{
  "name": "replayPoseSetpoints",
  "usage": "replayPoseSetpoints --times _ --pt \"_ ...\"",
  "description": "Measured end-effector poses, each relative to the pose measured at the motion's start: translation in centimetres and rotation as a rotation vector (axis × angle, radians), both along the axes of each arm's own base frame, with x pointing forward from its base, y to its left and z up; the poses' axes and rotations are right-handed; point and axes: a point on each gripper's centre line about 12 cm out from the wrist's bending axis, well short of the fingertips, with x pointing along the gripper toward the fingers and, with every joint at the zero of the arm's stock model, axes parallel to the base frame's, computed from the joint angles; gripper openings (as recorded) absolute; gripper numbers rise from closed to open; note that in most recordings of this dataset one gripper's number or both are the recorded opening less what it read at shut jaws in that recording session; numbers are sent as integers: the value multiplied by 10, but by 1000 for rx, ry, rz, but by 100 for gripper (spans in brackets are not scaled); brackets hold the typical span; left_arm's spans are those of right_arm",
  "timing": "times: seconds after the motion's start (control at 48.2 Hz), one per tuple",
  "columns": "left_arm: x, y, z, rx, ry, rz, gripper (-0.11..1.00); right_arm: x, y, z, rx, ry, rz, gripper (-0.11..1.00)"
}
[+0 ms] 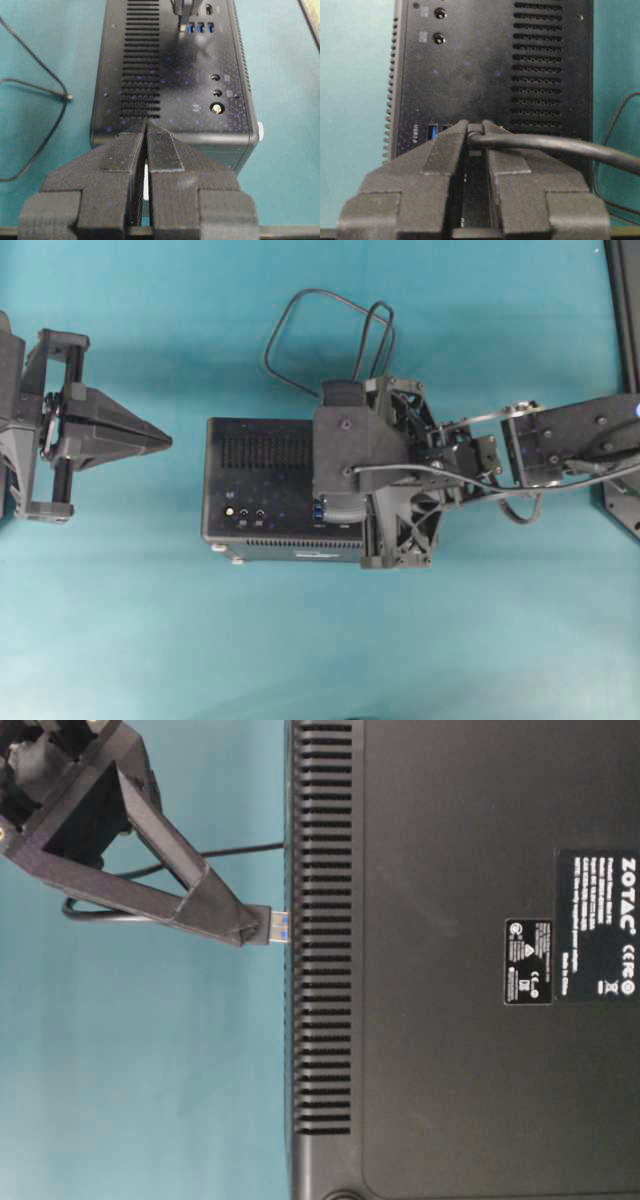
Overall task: Insert the USB into the PC box with both arms.
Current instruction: 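Push the held USB plug into the side port with the right gripper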
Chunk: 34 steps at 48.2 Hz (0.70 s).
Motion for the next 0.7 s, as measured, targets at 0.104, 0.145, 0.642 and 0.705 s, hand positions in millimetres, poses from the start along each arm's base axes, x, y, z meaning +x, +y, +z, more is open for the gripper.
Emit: replayPoseSetpoints --times 0.104,0.145,0.642,0.705 --pt "0 0 0 2 0 0 0 0 -1 0 0 0 -2 12" --pt "0 0 0 2 0 0 0 0 -1 -1 0 2 -3 12" --pt "0 0 0 0 0 0 0 1 3 -2 6 7 2 13" --pt "0 0 0 0 0 -2 0 1 3 -2 8 4 3 13"
